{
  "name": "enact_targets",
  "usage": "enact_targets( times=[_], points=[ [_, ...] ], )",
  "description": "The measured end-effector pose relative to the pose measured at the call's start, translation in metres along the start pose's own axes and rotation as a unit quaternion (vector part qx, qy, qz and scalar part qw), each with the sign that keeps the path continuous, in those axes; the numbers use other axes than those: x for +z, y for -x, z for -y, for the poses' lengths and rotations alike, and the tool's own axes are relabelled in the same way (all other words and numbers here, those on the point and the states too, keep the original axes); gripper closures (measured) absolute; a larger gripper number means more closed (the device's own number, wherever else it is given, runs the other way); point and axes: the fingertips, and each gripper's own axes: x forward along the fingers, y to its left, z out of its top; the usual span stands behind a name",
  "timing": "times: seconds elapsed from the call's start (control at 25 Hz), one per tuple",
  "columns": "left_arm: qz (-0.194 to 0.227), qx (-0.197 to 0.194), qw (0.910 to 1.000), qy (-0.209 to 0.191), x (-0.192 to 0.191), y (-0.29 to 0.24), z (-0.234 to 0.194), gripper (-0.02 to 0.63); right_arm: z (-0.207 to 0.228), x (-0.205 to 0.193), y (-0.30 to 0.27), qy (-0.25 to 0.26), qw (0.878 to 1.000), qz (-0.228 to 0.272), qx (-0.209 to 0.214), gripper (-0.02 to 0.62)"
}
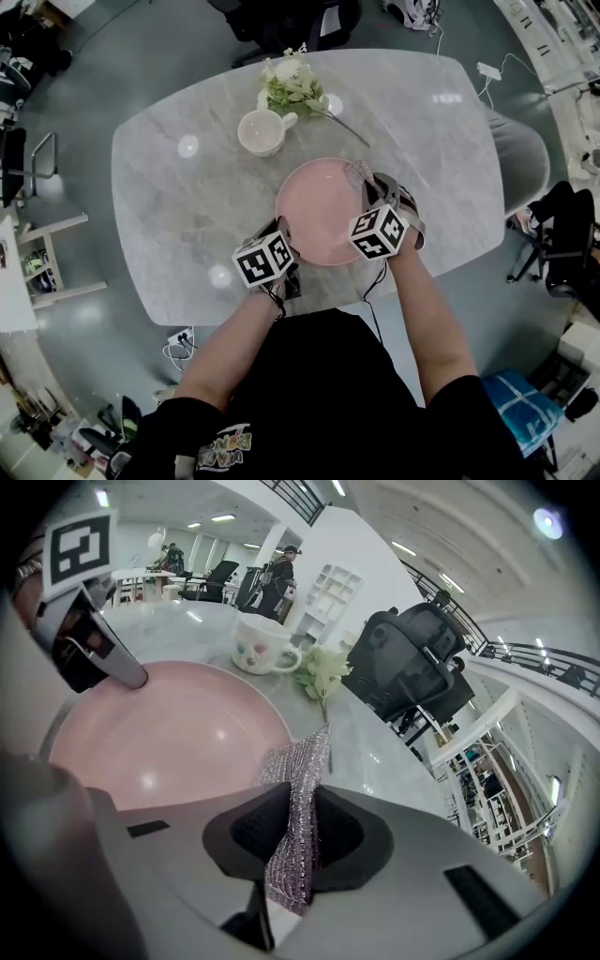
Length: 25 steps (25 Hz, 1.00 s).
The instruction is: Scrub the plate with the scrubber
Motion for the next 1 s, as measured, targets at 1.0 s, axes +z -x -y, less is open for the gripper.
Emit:
enact_targets(
  times=[1.0],
  points=[
    [0.024,0.023,0.9993,0.015,0.003,0.003,0.002,0.578,-0.137,0.049,0.072,-0.281,0.927,0.079,0.234,0.520]
  ],
)
